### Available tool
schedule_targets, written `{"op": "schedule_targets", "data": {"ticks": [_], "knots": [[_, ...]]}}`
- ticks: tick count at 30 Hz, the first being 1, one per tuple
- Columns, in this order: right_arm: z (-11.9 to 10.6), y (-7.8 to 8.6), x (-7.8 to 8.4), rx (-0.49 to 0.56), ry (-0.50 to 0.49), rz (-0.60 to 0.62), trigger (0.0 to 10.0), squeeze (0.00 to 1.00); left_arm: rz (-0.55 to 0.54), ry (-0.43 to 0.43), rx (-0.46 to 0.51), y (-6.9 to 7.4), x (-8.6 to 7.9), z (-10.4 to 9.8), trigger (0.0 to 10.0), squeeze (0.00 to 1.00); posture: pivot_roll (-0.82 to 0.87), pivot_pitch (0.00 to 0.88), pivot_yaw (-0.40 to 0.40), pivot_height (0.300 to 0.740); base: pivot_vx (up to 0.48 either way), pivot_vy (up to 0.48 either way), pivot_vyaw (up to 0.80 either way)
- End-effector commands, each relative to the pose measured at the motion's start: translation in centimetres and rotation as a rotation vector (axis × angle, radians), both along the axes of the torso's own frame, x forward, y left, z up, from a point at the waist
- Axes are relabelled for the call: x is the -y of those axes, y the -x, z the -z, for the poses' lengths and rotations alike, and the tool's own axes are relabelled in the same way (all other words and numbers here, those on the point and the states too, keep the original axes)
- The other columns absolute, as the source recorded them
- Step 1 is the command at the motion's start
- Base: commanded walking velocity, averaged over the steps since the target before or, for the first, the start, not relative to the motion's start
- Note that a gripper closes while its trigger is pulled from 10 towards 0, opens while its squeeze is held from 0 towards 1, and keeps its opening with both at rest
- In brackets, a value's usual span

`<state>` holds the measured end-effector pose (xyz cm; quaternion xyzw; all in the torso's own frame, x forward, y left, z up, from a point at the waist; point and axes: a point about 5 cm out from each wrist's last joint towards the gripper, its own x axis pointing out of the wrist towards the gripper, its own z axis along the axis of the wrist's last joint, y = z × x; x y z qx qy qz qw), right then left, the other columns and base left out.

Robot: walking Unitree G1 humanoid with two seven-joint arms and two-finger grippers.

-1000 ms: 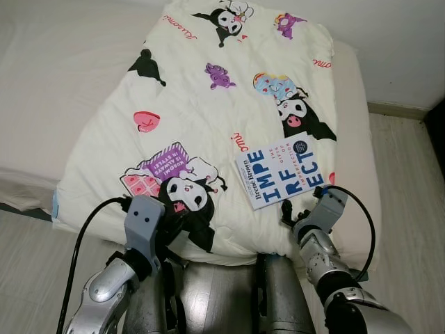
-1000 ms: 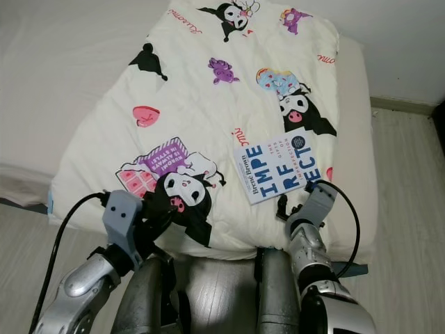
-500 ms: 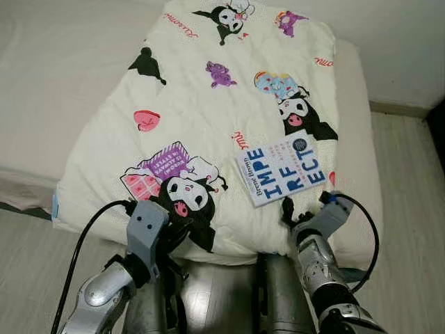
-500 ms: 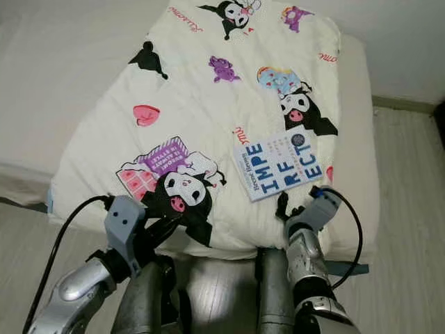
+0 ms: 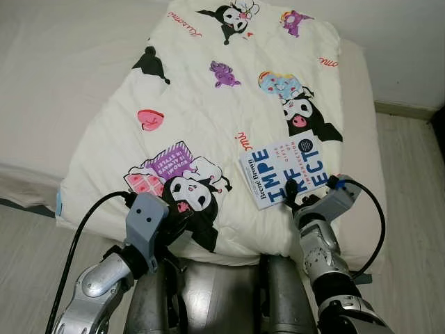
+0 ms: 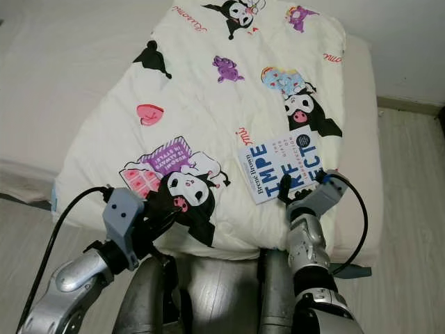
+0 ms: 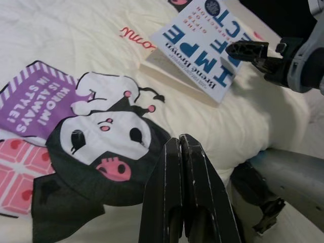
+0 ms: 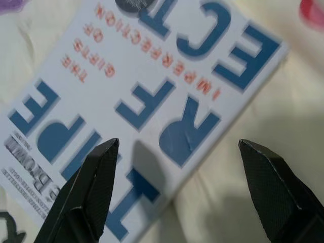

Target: Clean up the room

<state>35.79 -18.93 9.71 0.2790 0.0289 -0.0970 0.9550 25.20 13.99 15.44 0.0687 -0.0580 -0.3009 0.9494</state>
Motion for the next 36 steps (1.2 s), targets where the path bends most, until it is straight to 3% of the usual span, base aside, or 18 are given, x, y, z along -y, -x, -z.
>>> {"op": "schedule_targets", "data": {"ticks": [1,13,21,27,32,34,36], "knots": [[1.6,0.6,0.0,-0.058,-0.029,0.004,10.0,0.00,-0.016,-0.031,-0.017,0.1,-0.5,0.6,10.0,0.00,0.09,0.394,0.017,0.604,0.000,0.000,0.00],[1.9,-0.1,-0.3,-0.100,-0.084,-0.050,10.0,0.00,0.007,-0.060,0.060,-0.7,0.0,-1.0,10.0,0.00,0.17,0.428,0.022,0.604,0.000,0.000,0.00],[2.5,0.0,-0.7,-0.128,-0.153,-0.076,10.0,0.00,0.030,-0.107,0.086,-0.2,-0.2,-1.4,10.0,0.00,0.21,0.439,0.029,0.604,0.000,0.000,0.00],[3.3,0.4,-0.4,-0.107,-0.455,0.026,10.0,0.00,0.035,-0.129,0.099,0.2,-0.4,-1.7,10.0,0.00,0.23,0.443,0.039,0.604,0.000,0.000,0.00],[3.4,0.5,-0.2,-0.082,-0.561,0.049,10.0,0.00,0.025,-0.124,0.103,0.2,-0.5,-1.9,10.0,0.00,0.22,0.444,0.039,0.604,0.000,0.000,0.00],[2.8,0.2,0.0,-0.025,-0.632,0.038,10.0,0.00,-0.007,-0.114,0.121,0.0,-0.6,-2.2,10.0,0.00,0.23,0.442,0.040,0.604,0.000,0.000,0.00],[2.8,0.2,0.0,-0.025,-0.632,0.038,10.0,0.00,-0.007,-0.114,0.121,0.0,-0.6,-2.2,10.0,0.00,0.23,0.442,0.040,0.604,0.000,0.000,0.00]]}}
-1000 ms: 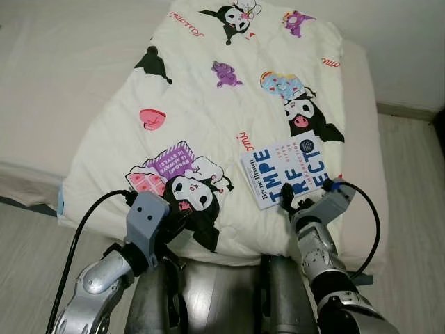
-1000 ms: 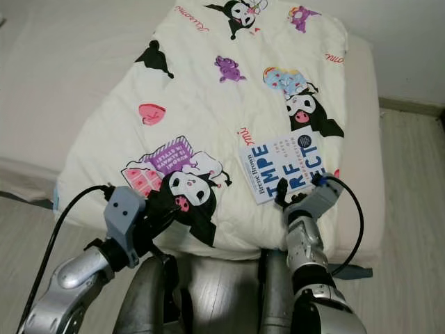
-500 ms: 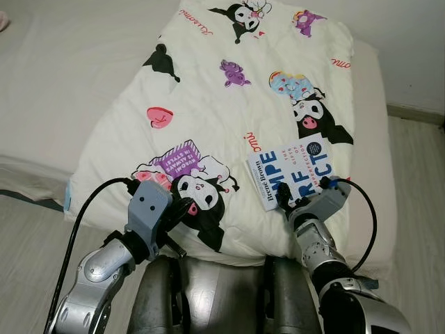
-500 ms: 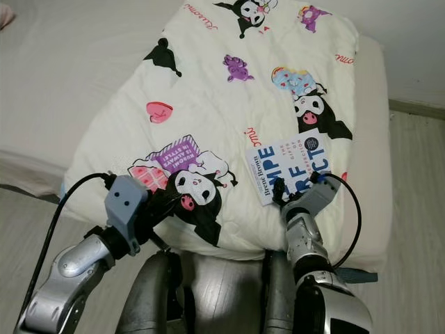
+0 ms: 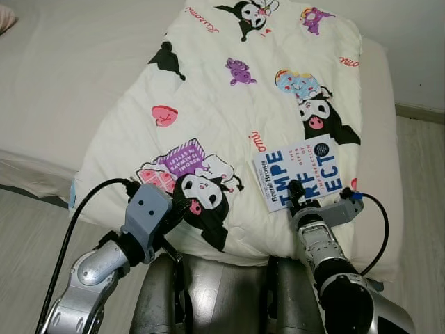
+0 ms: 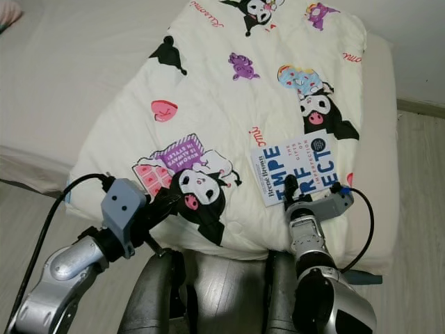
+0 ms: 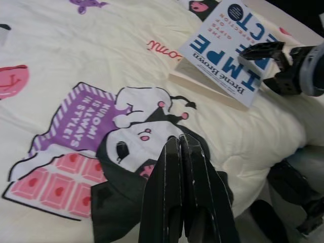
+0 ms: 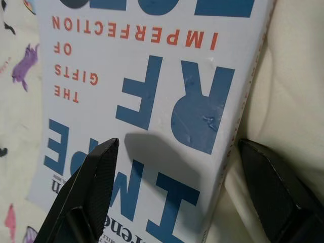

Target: Clean up the room

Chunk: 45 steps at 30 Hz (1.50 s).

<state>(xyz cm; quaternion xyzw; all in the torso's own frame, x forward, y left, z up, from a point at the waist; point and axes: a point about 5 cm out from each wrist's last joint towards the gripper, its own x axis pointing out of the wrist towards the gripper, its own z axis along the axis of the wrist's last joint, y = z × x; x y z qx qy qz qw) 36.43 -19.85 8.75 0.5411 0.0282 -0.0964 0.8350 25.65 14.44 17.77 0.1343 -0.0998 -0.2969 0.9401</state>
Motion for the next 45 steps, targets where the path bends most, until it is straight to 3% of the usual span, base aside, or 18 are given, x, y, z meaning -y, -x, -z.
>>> {"op": "schedule_targets", "data": {"ticks": [1,10,23,24,25,40,45], "knots": [[1.5,0.7,-0.9,-0.040,-0.063,-0.029,10.0,0.00,-0.014,-0.005,0.005,0.4,-0.3,0.0,10.0,0.00,0.23,0.441,0.041,0.604,0.000,0.000,0.00],[-1.3,-1.0,-1.9,0.085,-0.022,-0.136,10.0,0.00,-0.056,0.008,0.023,0.1,-0.6,-0.3,10.0,0.00,0.22,0.440,0.040,0.604,0.000,0.000,0.00],[-2.8,-1.6,-1.4,0.122,0.063,-0.150,10.0,0.00,-0.101,0.037,0.050,-0.2,-0.7,-0.7,10.0,0.00,0.20,0.439,0.036,0.604,0.000,0.000,0.00],[-2.8,-1.6,-1.3,0.122,0.060,-0.142,9.2,0.00,-0.103,0.036,0.051,-0.2,-0.7,-0.7,10.0,0.00,0.21,0.438,0.034,0.604,0.000,0.000,0.00],[-2.7,-1.6,-1.1,0.121,0.059,-0.134,0.0,0.00,-0.105,0.035,0.053,-0.3,-0.7,-0.7,10.0,0.00,0.20,0.437,0.035,0.604,0.000,0.000,0.00],[-2.9,-1.6,-0.9,0.120,0.084,-0.119,0.0,0.00,-0.148,0.040,0.089,-0.9,-0.9,-0.9,10.0,0.00,0.18,0.415,0.027,0.604,0.000,0.000,0.00],[-3.9,-2.1,-1.2,0.165,0.130,-0.135,0.0,0.00,-0.199,0.059,0.087,-1.5,-1.1,-0.5,10.0,0.00,0.12,0.369,0.016,0.604,0.000,0.000,0.00]]}}
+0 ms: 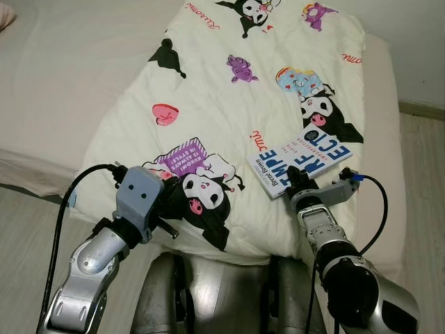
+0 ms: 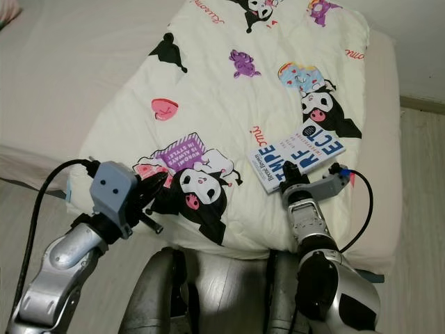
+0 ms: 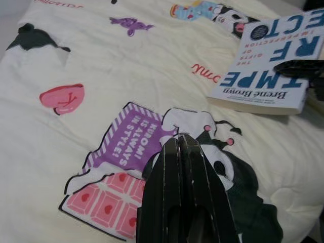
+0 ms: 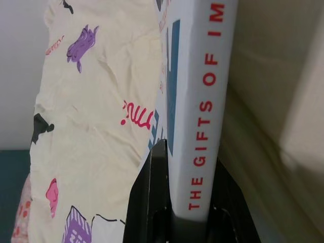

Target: Clean up the room

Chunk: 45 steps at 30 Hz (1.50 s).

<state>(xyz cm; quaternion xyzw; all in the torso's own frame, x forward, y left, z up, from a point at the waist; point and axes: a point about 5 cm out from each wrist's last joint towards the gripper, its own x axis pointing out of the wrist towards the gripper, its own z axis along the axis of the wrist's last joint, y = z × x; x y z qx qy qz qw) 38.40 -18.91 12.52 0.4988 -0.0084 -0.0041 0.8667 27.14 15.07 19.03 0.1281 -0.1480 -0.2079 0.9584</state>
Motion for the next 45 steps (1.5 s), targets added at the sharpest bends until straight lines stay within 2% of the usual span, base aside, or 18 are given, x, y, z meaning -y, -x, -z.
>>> {"op": "schedule_targets", "data": {"ticks": [1,6,8,9,12,13,14,15,16,19,22,23,24,26,27,30,36,45], "knots": [[-0.7,-0.3,-0.6,0.038,0.046,-0.027,0.0,0.00,-0.059,0.014,-0.029,-0.3,-0.5,1.0,10.0,0.00,0.10,0.347,0.013,0.604,0.000,0.000,0.00],[-2.2,-0.8,-2.0,0.129,0.143,-0.102,0.0,0.00,-0.187,0.077,-0.085,-1.4,-1.4,1.8,10.0,0.00,0.07,0.301,0.013,0.604,0.000,0.000,0.00],[-2.8,-0.8,-2.7,0.169,0.237,-0.145,0.0,0.00,-0.258,0.153,-0.126,-1.7,-2.1,2.3,10.0,0.00,0.06,0.281,0.014,0.604,0.000,0.000,0.00],[-3.2,-0.7,-3.1,0.198,0.307,-0.166,0.0,0.00,-0.312,0.207,-0.146,-1.8,-2.6,2.7,10.0,0.00,0.04,0.241,0.018,0.604,0.000,0.000,0.00],[-3.5,-0.7,-3.4,0.217,0.351,-0.179,0.0,0.00,-0.348,0.242,-0.160,-1.8,-2.9,3.0,10.0,0.00,0.04,0.241,0.018,0.604,0.000,0.000,0.00],[-3.7,-0.5,-3.6,0.233,0.408,-0.176,5.6,0.00,-0.383,0.297,-0.212,-1.8,-3.2,3.8,10.0,0.00,0.03,0.213,0.022,0.604,0.000,0.000,0.00],[-4.1,-0.2,-3.6,0.254,0.488,-0.164,10.0,0.00,-0.416,0.342,-0.239,-1.6,-3.5,4.5,10.0,0.00,0.02,0.195,0.023,0.604,0.000,0.000,0.00],[-4.1,-0.2,-3.6,0.254,0.488,-0.164,10.0,0.00,-0.416,0.342,-0.239,-1.6,-3.5,4.5,10.0,0.00,0.02,0.195,0.023,0.604,0.000,0.000,0.00],[-4.4,0.2,-3.6,0.273,0.570,-0.145,10.0,0.00,-0.451,0.365,-0.261,-1.4,-3.7,5.3,10.0,0.00,0.01,0.172,0.021,0.604,0.000,0.000,0.00],[-4.7,1.3,-3.5,0.312,0.708,-0.126,10.0,0.00,-0.525,0.367,-0.273,-1.1,-4.0,6.4,10.0,0.00,0.00,0.148,0.015,0.604,0.000,0.000,0.00],[-4.7,1.4,-3.5,0.317,0.729,-0.127,10.0,0.00,-0.539,0.364,-0.272,-1.2,-4.1,6.6,10.0,0.00,0.00,0.148,0.015,0.604,0.000,0.000,0.00],[-4.5,2.0,-3.5,0.322,0.797,-0.126,10.0,0.00,-0.572,0.371,-0.269,-1.1,-4.2,6.8,10.0,0.00,0.00,0.129,0.012,0.604,0.000,0.000,0.00],[-4.5,2.0,-3.5,0.322,0.797,-0.126,10.0,0.00,-0.572,0.371,-0.269,-1.1,-4.2,6.8,10.0,0.00,0.00,0.129,0.012,0.604,0.000,0.000,0.00],[-3.7,2.9,-3.3,0.306,0.928,-0.109,10.0,0.00,-0.623,0.413,-0.279,-1.0,-4.4,7.1,10.0,0.00,-0.01,0.118,0.012,0.604,0.000,0.000,0.00],[-3.7,2.9,-3.3,0.306,0.928,-0.109,10.0,0.00,-0.623,0.413,-0.279,-1.0,-4.4,7.1,10.0,0.00,-0.01,0.118,0.012,0.604,0.000,0.000,0.00],[-2.6,4.1,-3.3,0.280,1.066,-0.097,10.0,0.00,-0.647,0.436,-0.303,-0.9,-4.2,7.5,10.0,0.00,-0.01,0.110,0.011,0.604,0.000,0.000,0.00],[-0.9,5.2,-3.0,0.186,1.063,-0.092,10.0,0.00,-0.623,0.413,-0.315,-0.9,-3.5,8.1,10.0,0.00,-0.01,0.103,0.000,0.604,0.000,0.000,0.00],[0.0,5.9,-3.3,0.170,1.077,-0.130,10.0,0.00,-0.614,0.391,-0.323,-0.8,-3.1,8.6,10.0,0.00,-0.02,0.097,-0.019,0.604,0.000,0.000,0.00]]}}
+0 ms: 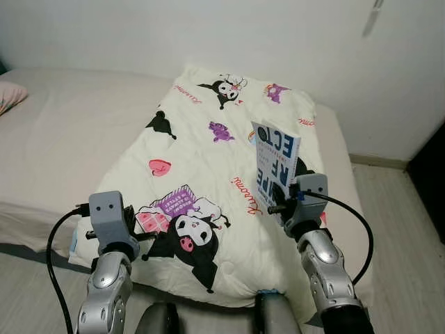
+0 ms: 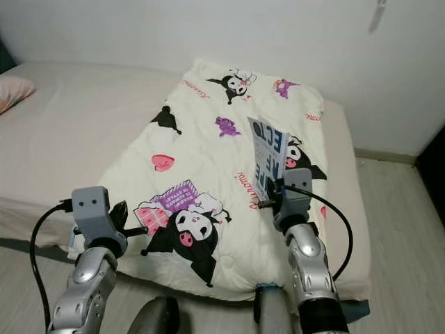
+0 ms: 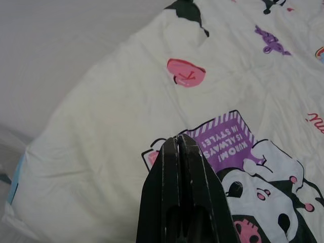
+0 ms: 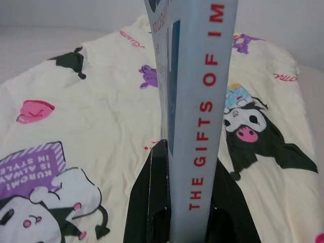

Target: Clean up the room

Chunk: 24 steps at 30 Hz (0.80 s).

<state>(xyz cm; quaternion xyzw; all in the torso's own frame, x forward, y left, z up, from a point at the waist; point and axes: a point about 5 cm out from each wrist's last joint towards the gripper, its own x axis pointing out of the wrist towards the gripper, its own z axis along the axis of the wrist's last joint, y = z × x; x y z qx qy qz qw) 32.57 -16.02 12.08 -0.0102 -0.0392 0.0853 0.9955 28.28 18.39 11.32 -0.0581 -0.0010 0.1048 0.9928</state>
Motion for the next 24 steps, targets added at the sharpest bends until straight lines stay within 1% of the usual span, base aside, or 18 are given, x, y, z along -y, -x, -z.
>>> {"op": "schedule_targets", "data": {"ticks": [1,3,4,8,10,16,18,24], "knots": [[-0.2,0.2,-0.5,0.014,0.020,-0.021,10.0,0.00,0.009,-0.013,-0.032,0.3,0.4,0.9,10.0,0.00,-0.02,0.096,-0.027,0.604,0.000,0.000,0.00],[-0.1,0.2,-0.6,0.011,0.024,-0.022,10.0,0.00,0.010,-0.016,-0.033,0.3,0.4,1.0,10.0,0.00,-0.02,0.095,-0.029,0.604,0.000,0.000,0.00],[0.3,0.5,-0.7,-0.002,0.015,-0.025,10.0,0.00,0.016,-0.032,-0.030,0.3,0.6,0.9,10.0,0.00,-0.01,0.093,-0.034,0.614,0.000,0.000,0.00],[0.6,0.6,-0.8,-0.015,0.012,-0.016,10.0,0.00,0.020,-0.045,-0.026,0.2,0.7,0.9,10.0,0.00,-0.01,0.092,-0.035,0.624,0.000,0.000,0.00],[0.6,0.6,-0.8,-0.015,0.012,-0.016,10.0,0.00,0.020,-0.045,-0.026,0.2,0.7,0.9,10.0,0.00,-0.01,0.092,-0.035,0.624,0.000,0.000,0.00],[0.9,0.7,-1.0,-0.028,0.012,-0.008,10.0,0.00,0.026,-0.066,-0.003,0.1,0.5,0.5,10.0,0.00,0.00,0.093,-0.037,0.649,0.000,0.000,0.00],[0.9,0.7,-1.0,-0.028,0.012,-0.008,10.0,0.00,0.026,-0.066,-0.003,0.1,0.5,0.5,10.0,0.00,0.00,0.093,-0.037,0.649,0.000,0.000,0.00],[1.0,0.7,-1.2,-0.031,0.009,-0.014,10.0,0.00,0.023,-0.076,0.007,0.1,0.4,0.3,10.0,0.00,0.00,0.095,-0.036,0.669,0.000,0.000,0.00]]}}
